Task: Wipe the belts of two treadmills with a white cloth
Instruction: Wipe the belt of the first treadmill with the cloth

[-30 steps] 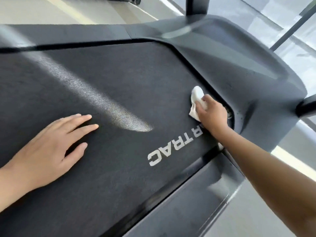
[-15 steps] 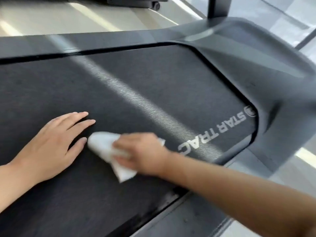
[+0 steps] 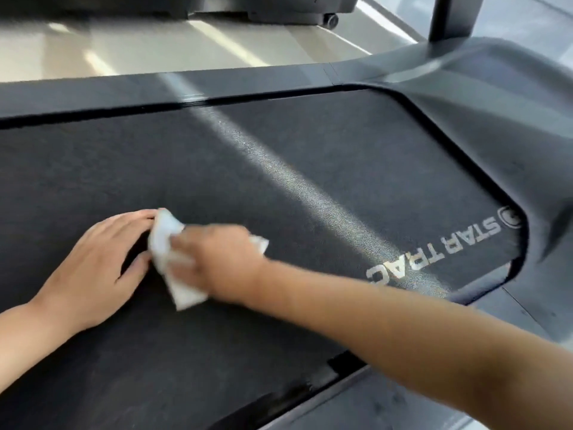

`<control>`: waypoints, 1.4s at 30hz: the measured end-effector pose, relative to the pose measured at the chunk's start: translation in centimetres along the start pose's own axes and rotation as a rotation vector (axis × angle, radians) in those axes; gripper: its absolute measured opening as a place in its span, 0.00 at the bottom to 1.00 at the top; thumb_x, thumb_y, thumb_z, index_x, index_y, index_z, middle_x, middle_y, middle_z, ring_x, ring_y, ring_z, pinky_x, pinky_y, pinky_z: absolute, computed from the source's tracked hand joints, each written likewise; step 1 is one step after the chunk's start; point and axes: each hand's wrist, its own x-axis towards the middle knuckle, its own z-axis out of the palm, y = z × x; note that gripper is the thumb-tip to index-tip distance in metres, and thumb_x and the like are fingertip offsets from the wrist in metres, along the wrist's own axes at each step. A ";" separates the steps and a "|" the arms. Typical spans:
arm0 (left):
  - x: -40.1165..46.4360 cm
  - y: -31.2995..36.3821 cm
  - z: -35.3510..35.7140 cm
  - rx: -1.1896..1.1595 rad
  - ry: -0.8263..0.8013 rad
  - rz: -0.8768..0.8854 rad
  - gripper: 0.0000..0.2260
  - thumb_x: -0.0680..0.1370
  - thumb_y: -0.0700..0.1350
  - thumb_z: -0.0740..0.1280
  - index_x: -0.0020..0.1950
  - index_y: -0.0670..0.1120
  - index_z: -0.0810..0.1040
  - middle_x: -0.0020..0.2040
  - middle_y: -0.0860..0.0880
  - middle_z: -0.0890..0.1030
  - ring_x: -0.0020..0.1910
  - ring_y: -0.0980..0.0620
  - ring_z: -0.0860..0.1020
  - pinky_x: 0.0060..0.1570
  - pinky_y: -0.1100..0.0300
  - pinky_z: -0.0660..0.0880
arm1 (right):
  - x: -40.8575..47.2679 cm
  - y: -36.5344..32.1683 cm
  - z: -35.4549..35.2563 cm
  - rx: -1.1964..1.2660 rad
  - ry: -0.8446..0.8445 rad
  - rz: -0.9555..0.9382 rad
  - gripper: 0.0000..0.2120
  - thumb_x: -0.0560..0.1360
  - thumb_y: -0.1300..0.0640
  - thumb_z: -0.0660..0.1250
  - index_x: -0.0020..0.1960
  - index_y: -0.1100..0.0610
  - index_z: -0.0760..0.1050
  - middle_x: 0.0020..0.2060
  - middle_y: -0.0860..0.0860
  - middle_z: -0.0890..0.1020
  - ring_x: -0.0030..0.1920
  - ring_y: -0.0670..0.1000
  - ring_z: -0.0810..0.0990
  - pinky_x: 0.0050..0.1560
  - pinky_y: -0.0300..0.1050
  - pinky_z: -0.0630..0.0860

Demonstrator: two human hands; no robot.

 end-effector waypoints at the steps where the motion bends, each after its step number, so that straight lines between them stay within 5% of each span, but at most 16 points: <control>1: 0.0 -0.5 -0.1 0.005 -0.013 0.010 0.27 0.78 0.53 0.57 0.76 0.48 0.73 0.77 0.51 0.72 0.77 0.46 0.70 0.76 0.41 0.66 | -1.3 -1.4 0.3 0.040 -0.057 -0.132 0.08 0.77 0.52 0.69 0.48 0.58 0.78 0.39 0.53 0.80 0.37 0.59 0.81 0.30 0.47 0.65; 4: -0.9 -2.1 -1.1 0.084 -0.037 0.007 0.26 0.80 0.56 0.57 0.76 0.48 0.73 0.79 0.52 0.70 0.78 0.46 0.68 0.76 0.39 0.66 | -1.3 1.6 -0.8 0.060 -0.054 -0.252 0.12 0.79 0.46 0.68 0.52 0.55 0.78 0.42 0.49 0.79 0.41 0.56 0.80 0.33 0.49 0.72; 9: -1.9 -2.0 -1.7 0.096 0.016 -0.064 0.25 0.81 0.56 0.57 0.75 0.50 0.75 0.77 0.53 0.72 0.77 0.49 0.68 0.78 0.47 0.63 | 6.6 16.4 -5.3 -0.151 0.185 0.417 0.16 0.79 0.41 0.61 0.57 0.51 0.75 0.48 0.52 0.83 0.51 0.61 0.81 0.46 0.50 0.74; 13: -1.6 -2.0 -1.6 0.073 0.048 -0.088 0.23 0.80 0.53 0.59 0.74 0.50 0.76 0.76 0.53 0.73 0.76 0.49 0.69 0.78 0.52 0.61 | 11.8 16.9 -5.1 -0.282 0.169 0.587 0.13 0.81 0.49 0.58 0.61 0.54 0.71 0.51 0.55 0.82 0.52 0.61 0.81 0.44 0.49 0.72; 17: -1.7 -2.2 -1.6 0.052 0.104 -0.143 0.22 0.80 0.49 0.60 0.74 0.48 0.75 0.76 0.50 0.73 0.76 0.47 0.69 0.77 0.49 0.63 | 12.9 6.4 -0.8 -0.165 0.047 0.308 0.14 0.80 0.43 0.60 0.62 0.47 0.74 0.53 0.50 0.83 0.54 0.57 0.82 0.50 0.48 0.76; 21: -1.8 -2.4 -1.5 -0.019 0.179 -0.245 0.21 0.79 0.38 0.61 0.73 0.42 0.74 0.75 0.45 0.74 0.76 0.44 0.69 0.76 0.52 0.63 | 5.9 -3.5 2.1 -0.028 -0.076 -0.127 0.09 0.80 0.45 0.64 0.50 0.51 0.74 0.41 0.46 0.79 0.41 0.53 0.80 0.35 0.47 0.71; 25: -2.6 -3.3 -1.9 0.031 0.089 -0.202 0.19 0.82 0.40 0.60 0.74 0.45 0.72 0.79 0.49 0.69 0.79 0.48 0.65 0.79 0.53 0.60 | -0.7 -0.4 0.0 0.059 -0.112 -0.384 0.10 0.79 0.45 0.66 0.49 0.52 0.74 0.39 0.45 0.73 0.36 0.50 0.70 0.32 0.45 0.65; 29: -5.6 -3.9 -3.0 0.162 -0.081 -0.133 0.27 0.84 0.56 0.51 0.83 0.51 0.62 0.85 0.54 0.59 0.84 0.51 0.56 0.82 0.48 0.56 | 1.1 9.9 -4.3 -0.129 0.097 0.026 0.15 0.80 0.40 0.61 0.54 0.51 0.75 0.43 0.45 0.77 0.46 0.56 0.79 0.42 0.47 0.70; 32: -9.5 -3.5 -3.6 0.192 -0.125 -0.094 0.28 0.84 0.59 0.50 0.85 0.54 0.59 0.85 0.58 0.55 0.85 0.55 0.52 0.83 0.48 0.54 | 3.2 16.7 -6.9 -0.216 0.209 0.472 0.16 0.81 0.42 0.57 0.58 0.52 0.73 0.47 0.55 0.82 0.49 0.62 0.81 0.49 0.50 0.72; 34: -11.2 -2.8 -3.5 0.143 -0.077 -0.136 0.27 0.84 0.58 0.51 0.84 0.55 0.61 0.85 0.59 0.57 0.84 0.56 0.52 0.83 0.48 0.53 | 3.6 15.3 -6.3 -0.259 0.185 0.532 0.15 0.81 0.45 0.57 0.59 0.53 0.72 0.47 0.57 0.82 0.47 0.63 0.81 0.48 0.52 0.76; 38: -11.6 -2.6 -3.3 0.118 -0.013 -0.151 0.26 0.84 0.56 0.55 0.82 0.53 0.67 0.83 0.56 0.63 0.83 0.51 0.59 0.81 0.45 0.59 | 1.4 3.8 -1.4 -0.128 0.096 0.188 0.12 0.79 0.43 0.62 0.47 0.52 0.69 0.40 0.47 0.76 0.42 0.58 0.79 0.40 0.52 0.74; 42: -11.9 -2.5 -3.4 0.094 -0.027 -0.162 0.26 0.83 0.55 0.56 0.81 0.52 0.68 0.83 0.54 0.64 0.83 0.50 0.60 0.81 0.44 0.59 | -5.3 -9.1 2.2 0.095 -0.172 -0.463 0.11 0.79 0.46 0.65 0.48 0.54 0.74 0.40 0.50 0.76 0.37 0.57 0.76 0.33 0.52 0.73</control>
